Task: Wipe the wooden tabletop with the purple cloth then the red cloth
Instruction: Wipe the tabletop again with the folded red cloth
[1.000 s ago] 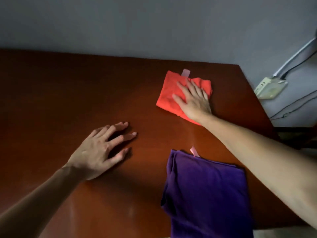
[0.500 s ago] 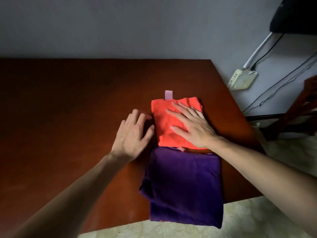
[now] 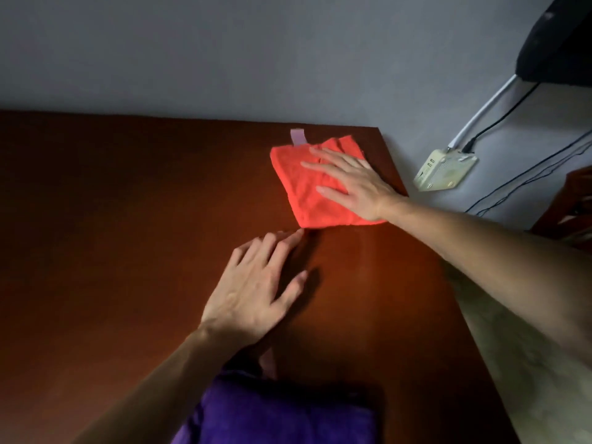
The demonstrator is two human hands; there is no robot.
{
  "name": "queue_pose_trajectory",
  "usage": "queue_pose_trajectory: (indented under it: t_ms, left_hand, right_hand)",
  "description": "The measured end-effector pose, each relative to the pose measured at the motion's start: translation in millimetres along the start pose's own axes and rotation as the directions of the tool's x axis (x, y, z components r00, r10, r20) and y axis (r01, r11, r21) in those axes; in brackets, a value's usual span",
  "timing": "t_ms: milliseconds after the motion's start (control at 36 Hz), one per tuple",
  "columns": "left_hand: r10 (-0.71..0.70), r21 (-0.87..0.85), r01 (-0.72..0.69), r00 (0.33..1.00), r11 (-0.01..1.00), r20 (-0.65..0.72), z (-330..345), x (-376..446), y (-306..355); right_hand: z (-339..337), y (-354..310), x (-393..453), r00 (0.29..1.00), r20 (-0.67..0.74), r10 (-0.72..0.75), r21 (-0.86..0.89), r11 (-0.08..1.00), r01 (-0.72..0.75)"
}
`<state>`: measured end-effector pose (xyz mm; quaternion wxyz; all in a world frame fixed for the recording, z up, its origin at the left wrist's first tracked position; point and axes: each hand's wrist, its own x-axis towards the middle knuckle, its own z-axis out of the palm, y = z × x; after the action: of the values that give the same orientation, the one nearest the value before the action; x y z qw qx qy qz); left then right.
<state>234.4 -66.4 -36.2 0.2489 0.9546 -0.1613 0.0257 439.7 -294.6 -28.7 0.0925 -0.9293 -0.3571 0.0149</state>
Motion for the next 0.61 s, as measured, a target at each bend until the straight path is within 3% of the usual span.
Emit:
queue_pose_trajectory:
  t_ms: [222, 361, 528, 611]
  left_hand:
    - [-0.025, 0.098, 0.013, 0.992, 0.995, 0.126, -5, 1, 0]
    - [-0.020, 0.116, 0.007, 0.994, 0.993, 0.111, -5, 1, 1]
    - [-0.039, 0.156, 0.021, 0.993, 0.987, 0.111, -4, 0, 3]
    - [-0.045, 0.177, 0.026, 0.993, 0.984, 0.105, -2, -1, 3]
  right_hand:
    - [-13, 67, 49, 0.996, -0.047, 0.082, 0.022, 0.996, -0.081]
    - [-9, 65, 47, 0.975, -0.124, 0.184, 0.047, 0.983, -0.180]
    - [1, 52, 23, 0.880, -0.200, 0.431, 0.078, 0.902, -0.425]
    - [4, 40, -2, 0.871, -0.205, 0.446, 0.080, 0.895, -0.440]
